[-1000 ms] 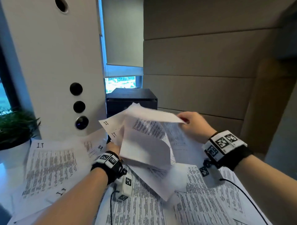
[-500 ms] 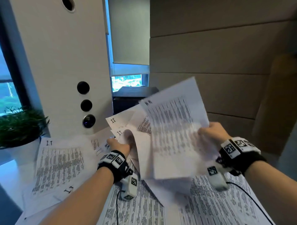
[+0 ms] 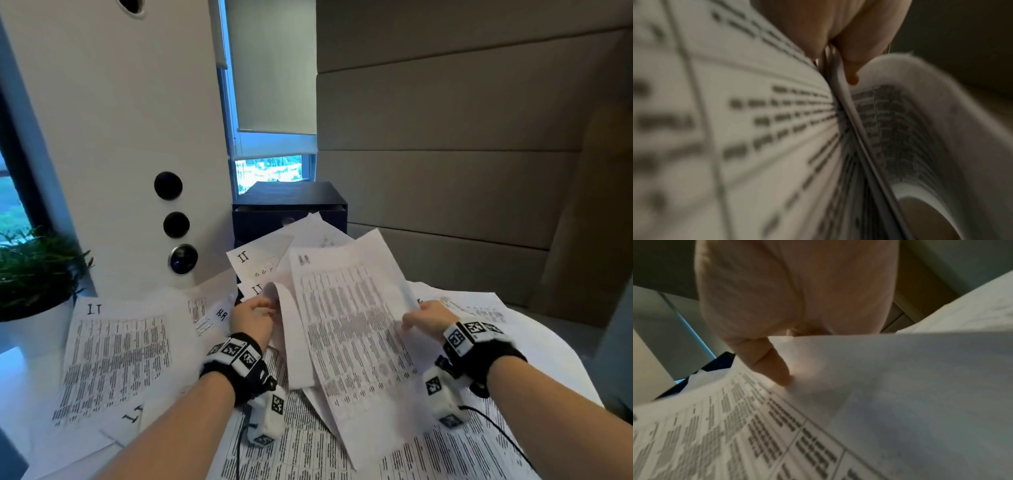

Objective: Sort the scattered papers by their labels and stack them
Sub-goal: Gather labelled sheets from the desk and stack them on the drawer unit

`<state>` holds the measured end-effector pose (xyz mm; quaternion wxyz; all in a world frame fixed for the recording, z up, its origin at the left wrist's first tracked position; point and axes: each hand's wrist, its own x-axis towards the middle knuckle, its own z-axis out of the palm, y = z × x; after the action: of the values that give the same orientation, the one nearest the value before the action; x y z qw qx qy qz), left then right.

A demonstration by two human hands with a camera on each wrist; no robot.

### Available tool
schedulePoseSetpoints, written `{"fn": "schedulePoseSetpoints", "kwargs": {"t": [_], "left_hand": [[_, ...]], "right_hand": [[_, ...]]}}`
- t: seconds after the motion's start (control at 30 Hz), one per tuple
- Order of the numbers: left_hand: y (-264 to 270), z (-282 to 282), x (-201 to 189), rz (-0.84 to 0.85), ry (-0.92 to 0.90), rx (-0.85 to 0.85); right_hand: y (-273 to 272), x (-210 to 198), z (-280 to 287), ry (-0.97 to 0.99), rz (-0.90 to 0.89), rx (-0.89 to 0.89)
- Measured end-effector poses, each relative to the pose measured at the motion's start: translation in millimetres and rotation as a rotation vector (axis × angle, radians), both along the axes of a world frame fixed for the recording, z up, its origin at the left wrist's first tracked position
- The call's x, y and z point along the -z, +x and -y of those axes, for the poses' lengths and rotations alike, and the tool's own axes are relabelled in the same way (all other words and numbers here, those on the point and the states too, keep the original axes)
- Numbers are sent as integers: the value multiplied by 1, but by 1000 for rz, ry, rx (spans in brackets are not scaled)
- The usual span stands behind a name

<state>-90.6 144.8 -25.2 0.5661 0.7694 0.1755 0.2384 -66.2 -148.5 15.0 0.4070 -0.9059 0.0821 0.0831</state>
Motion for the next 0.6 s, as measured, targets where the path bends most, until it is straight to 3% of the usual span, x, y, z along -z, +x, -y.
{"fn": "schedulePoseSetpoints", "kwargs": {"t": [0.1, 0.23, 0.3, 0.4, 0.47, 0.53, 0.6], "left_hand": [[2, -4, 3, -62, -118, 135], [1, -9, 3, -102, -130, 246], [-1, -12, 2, -133, -84, 267], [-7, -15, 1, -169, -64, 276], [-10, -14, 1, -187, -31, 298], [-7, -15, 2, -199, -4, 355], [-3, -16, 5, -225, -18, 324]], "right_hand": [[17, 18, -6, 49, -106, -55], [10, 9, -25, 114, -178, -102], [11, 3, -30, 403, -204, -105], [25, -6, -37, 1112, -143, -99], [30, -21, -44, 1371, -54, -95], [33, -27, -52, 1369, 58, -102], [33, -24, -56, 1143, 142, -82]]}}
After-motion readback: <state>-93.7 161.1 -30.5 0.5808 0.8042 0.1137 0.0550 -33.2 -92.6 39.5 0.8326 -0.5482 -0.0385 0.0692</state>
